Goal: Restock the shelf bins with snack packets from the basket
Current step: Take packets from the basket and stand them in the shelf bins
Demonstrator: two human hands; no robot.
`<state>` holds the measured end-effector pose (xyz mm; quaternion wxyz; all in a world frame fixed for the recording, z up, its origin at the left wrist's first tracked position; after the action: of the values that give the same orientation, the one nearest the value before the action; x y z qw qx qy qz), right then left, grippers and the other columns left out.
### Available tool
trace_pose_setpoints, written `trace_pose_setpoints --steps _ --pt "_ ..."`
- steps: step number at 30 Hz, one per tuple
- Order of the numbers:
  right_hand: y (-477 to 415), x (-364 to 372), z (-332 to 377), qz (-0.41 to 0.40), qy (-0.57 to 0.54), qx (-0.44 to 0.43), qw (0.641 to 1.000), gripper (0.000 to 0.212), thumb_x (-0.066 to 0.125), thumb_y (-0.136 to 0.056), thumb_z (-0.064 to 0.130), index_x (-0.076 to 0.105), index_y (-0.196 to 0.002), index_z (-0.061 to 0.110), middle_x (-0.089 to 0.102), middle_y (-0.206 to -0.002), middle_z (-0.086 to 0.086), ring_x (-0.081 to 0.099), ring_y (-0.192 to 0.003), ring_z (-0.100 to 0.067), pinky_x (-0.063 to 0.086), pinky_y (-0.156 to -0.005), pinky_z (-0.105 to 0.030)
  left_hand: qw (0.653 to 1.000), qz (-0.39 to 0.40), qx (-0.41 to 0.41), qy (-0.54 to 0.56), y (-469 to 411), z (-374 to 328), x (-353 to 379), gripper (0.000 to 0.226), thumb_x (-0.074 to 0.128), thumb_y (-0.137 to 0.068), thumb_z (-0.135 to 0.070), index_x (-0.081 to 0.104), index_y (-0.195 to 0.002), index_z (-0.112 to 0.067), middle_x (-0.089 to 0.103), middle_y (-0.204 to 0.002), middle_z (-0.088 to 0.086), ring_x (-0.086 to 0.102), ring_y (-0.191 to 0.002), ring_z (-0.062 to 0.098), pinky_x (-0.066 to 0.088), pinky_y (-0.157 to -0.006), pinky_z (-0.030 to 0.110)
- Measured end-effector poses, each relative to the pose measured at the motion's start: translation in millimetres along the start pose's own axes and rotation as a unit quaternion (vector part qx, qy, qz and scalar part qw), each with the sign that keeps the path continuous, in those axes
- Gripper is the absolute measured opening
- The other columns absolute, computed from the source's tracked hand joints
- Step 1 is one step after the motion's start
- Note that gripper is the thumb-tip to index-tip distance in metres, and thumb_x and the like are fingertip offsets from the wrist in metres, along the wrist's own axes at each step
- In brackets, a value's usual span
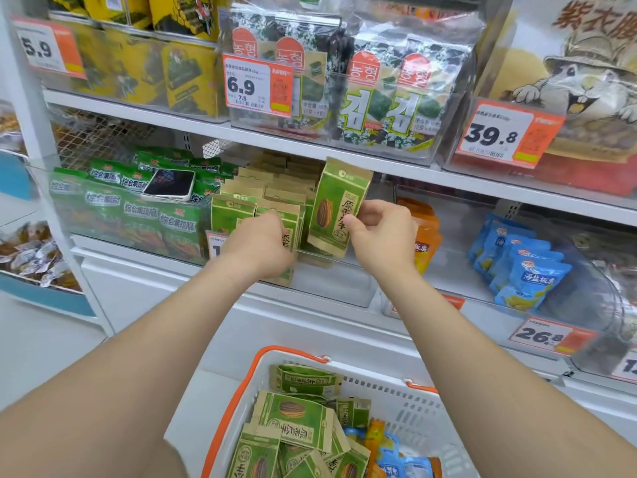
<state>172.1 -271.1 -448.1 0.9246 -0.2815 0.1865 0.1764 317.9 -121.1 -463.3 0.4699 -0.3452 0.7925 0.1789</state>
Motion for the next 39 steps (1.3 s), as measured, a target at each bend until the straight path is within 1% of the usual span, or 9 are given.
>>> trace_pose_setpoints --steps 6,9,14,21,25,29,32,35,39 --pt "-7 25 -14 0.046 0.1 0.026 0.994 0.006 0.078 -0.086 0.025 0.079 -0.09 0.021 0.075 -0.078 0.009 0.071 -0.091 -0.02 0.054 -0.087 -0.033 0.998 0.018 0.025 -0.057 -6 5 2 0.024 0.069 -0.085 -0.013 0.062 -0.108 -0.017 0.066 -0.097 0.005 0.063 -0.095 0.032 0.059 -0.085 0.048" --pt "-5 33 -18 0.059 0.128 0.076 0.987 0.011 0.076 -0.085 0.022 0.076 -0.084 0.011 0.072 -0.074 -0.001 0.068 -0.081 -0.022 0.053 -0.071 -0.031 0.998 0.031 0.028 -0.05 -9 7 3 0.02 0.07 -0.086 -0.017 0.063 -0.105 -0.018 0.067 -0.095 0.004 0.063 -0.092 0.029 0.059 -0.084 0.046" --pt "-5 48 -19 0.111 0.165 0.14 0.97 0.025 0.072 -0.082 0.02 0.053 -0.069 0.011 0.059 -0.075 -0.009 0.054 -0.066 -0.019 0.028 -0.045 -0.025 0.998 0.027 0.035 -0.048 -10 2 5 0.016 0.07 -0.089 -0.025 0.063 -0.102 -0.019 0.065 -0.095 0.004 0.062 -0.094 0.03 0.057 -0.083 0.043" --pt "-11 56 -18 0.136 0.184 0.114 0.967 0.032 0.074 -0.093 0.028 0.052 -0.079 0.009 0.059 -0.086 -0.009 0.041 -0.067 -0.007 0.027 -0.047 -0.026 0.997 0.026 0.049 -0.05 -13 -2 7 0.008 0.069 -0.086 -0.022 0.064 -0.09 -0.017 0.066 -0.087 0.004 0.065 -0.086 0.03 0.058 -0.076 0.041" --pt "-10 55 -16 0.149 0.222 0.116 0.957 0.037 0.075 -0.094 0.041 0.053 -0.088 0.012 0.051 -0.082 -0.005 0.049 -0.081 -0.027 0.038 -0.065 -0.031 0.997 0.041 0.05 -0.048 -14 -3 8 0.011 0.068 -0.086 -0.024 0.062 -0.084 -0.016 0.066 -0.079 0.005 0.065 -0.08 0.028 0.059 -0.075 0.041" --pt "-2 48 -11 0.139 0.261 0.117 0.948 0.042 0.076 -0.09 0.049 0.055 -0.094 0.013 0.044 -0.078 0.001 0.055 -0.084 -0.032 0.043 -0.069 -0.035 0.992 0.097 0.037 -0.071 -11 -2 15 0.017 0.066 -0.087 -0.028 0.066 -0.078 -0.014 0.069 -0.059 0.004 0.072 -0.07 0.026 0.063 -0.077 0.041" --pt "8 37 -2 0.071 0.293 0.046 0.952 0.025 0.072 -0.091 0.037 0.062 -0.093 0.014 0.06 -0.092 -0.006 0.061 -0.091 -0.034 0.045 -0.069 -0.035 0.983 0.149 0.031 -0.105 -6 1 22 0.031 0.063 -0.089 -0.03 0.06 -0.064 -0.011 0.061 -0.041 -0.001 0.068 -0.051 0.021 0.06 -0.065 0.032" --pt "32 27 13 0.01 0.229 -0.136 0.964 0.011 0.063 -0.083 0.011 0.062 -0.089 0.02 0.058 -0.095 0.0 0.054 -0.094 -0.025 0.045 -0.074 -0.037 0.963 0.224 0.023 -0.147 5 5 36 0.033 0.061 -0.094 -0.038 0.064 -0.078 -0.009 0.07 -0.059 0.001 0.072 -0.056 0.021 0.053 -0.058 0.027" --pt "74 30 -3 0.127 0.139 -0.167 0.968 0.022 0.059 -0.073 0.003 0.051 -0.076 0.024 0.049 -0.069 0.011 0.05 -0.07 -0.017 0.045 -0.062 -0.038 0.924 0.308 0.029 -0.224 20 9 62 0.04 0.059 -0.094 -0.05 0.068 -0.088 -0.012 0.073 -0.082 0.001 0.076 -0.07 0.021 0.059 -0.073 0.034"
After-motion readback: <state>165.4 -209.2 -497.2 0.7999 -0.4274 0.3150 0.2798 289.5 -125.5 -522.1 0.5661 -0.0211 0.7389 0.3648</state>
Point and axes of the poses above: each hand's wrist, its own y-axis away from the middle knuckle, its own x-axis out of the palm, z = x × y, the point moved 5 cm from there along -y, towards the middle knuckle
